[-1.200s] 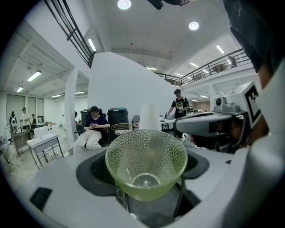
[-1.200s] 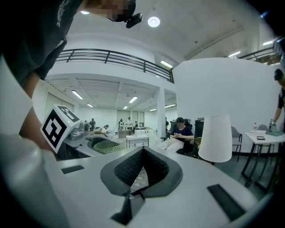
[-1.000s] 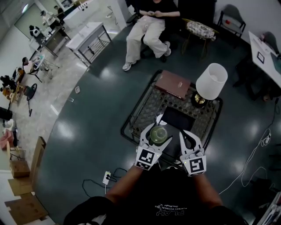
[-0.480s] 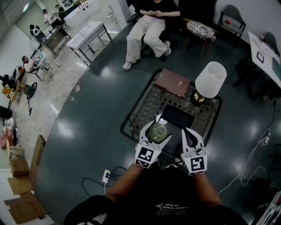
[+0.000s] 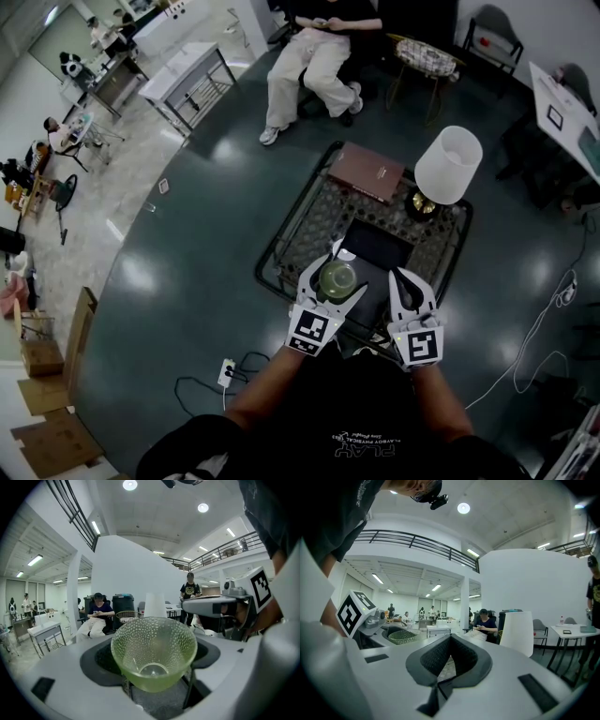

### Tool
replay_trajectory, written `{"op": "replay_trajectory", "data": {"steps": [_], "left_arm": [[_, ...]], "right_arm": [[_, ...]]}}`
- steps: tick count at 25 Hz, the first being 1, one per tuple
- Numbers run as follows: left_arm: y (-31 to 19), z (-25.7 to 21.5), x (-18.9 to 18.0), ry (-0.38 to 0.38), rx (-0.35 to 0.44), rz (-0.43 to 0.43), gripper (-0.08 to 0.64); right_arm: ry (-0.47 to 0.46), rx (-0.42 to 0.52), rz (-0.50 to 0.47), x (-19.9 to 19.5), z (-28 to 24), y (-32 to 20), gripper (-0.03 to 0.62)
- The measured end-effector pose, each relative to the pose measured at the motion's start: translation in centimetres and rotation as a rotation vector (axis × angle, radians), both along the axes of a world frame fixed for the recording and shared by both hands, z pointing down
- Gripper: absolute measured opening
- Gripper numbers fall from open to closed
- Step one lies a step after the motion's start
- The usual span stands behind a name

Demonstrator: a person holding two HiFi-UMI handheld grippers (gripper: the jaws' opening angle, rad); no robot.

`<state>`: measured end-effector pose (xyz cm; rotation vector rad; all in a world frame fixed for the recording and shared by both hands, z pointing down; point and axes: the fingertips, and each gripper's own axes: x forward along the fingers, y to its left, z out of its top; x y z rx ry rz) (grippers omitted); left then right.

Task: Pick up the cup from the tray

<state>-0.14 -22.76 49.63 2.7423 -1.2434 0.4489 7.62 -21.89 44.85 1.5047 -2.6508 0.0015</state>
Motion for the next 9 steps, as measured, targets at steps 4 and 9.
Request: {"op": "replay_trajectory", "data": {"steps": [4,9], "left_arm": [[-0.03,0.33,0.21,-0.006,-0.005,0.005,0.403],[0.17,0.65,0.29,-0.010,-0.013,0.007,0.403]], "right_arm": [[-0.010,0.014,0.004,0.24,0.16,-0.13,-0.002],[-0.005,0.016,0.002,0.23,0.11,-0.28,-0.002]]}}
